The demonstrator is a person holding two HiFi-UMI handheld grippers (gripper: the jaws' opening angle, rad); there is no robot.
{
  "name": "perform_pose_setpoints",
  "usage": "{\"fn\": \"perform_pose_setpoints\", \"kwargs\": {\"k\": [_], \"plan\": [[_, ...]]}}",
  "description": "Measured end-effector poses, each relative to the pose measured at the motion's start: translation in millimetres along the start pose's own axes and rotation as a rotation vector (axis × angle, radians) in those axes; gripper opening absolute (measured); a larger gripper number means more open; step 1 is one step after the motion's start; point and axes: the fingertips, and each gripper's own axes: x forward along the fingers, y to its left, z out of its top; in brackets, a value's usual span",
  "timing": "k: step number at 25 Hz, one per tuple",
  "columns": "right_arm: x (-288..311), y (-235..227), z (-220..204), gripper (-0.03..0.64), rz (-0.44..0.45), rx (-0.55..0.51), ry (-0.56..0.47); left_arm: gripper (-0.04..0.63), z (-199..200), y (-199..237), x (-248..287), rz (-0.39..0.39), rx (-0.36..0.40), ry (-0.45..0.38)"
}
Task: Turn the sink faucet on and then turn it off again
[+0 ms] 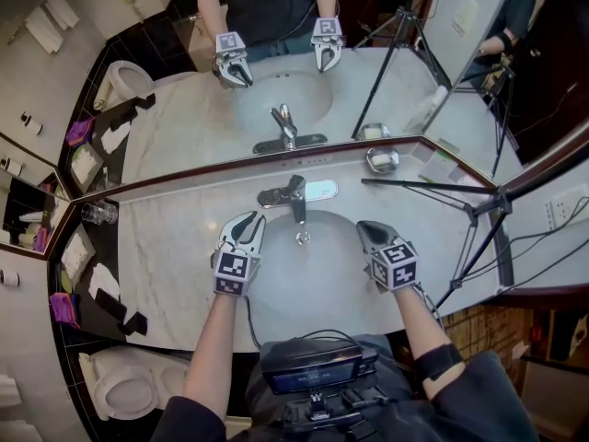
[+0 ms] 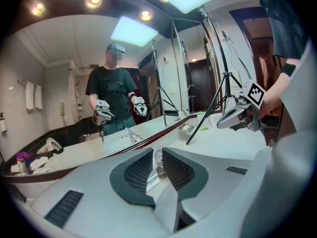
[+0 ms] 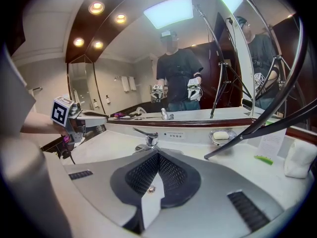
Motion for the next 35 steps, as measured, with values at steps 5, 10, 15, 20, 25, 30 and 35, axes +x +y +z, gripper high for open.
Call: {"fn": "perform_pose_setpoints", "kwargs": {"k": [5, 10, 15, 20, 25, 30, 35], "plan": [[1.3, -5.1, -0.6, 0.018, -0.008, 0.005, 0.005, 0.091, -3.2, -9.6, 32.4, -0.067, 0.115, 0.042], [1.4, -11.1, -2.2, 0.018, -0.017, 0.014, 0.011, 0.189, -14.7, -21.9, 66.4, -0.131, 0.327, 0.125], [-0.3, -18.8, -4.9, 0.018, -0.030, 0.022, 0.017, 0.220, -19.0, -27.9, 96.5, -0.135, 0.634, 0.190], [-2.3, -28.2, -10.6, 0.018, -0.047, 0.035, 0.026, 0.224, -28.8, -27.2, 119.6, -0.140, 0.808, 0.244], [-3.2, -37.0, -14.8, 0.018, -0.063, 0.044, 0.035, 0.222, -45.7, -35.0, 136.4, -0.180, 0.850, 0.268], [-0.7, -40.6, -15.6, 0.018, -0.066, 0.051, 0.038, 0.213, -53.0, -38.0, 143.1, -0.182, 0.850, 0.271], [2.5, -40.8, -18.7, 0.018, -0.063, 0.054, 0.047, 0.181, -52.8, -37.1, 146.1, -0.155, 0.855, 0.241]]}}
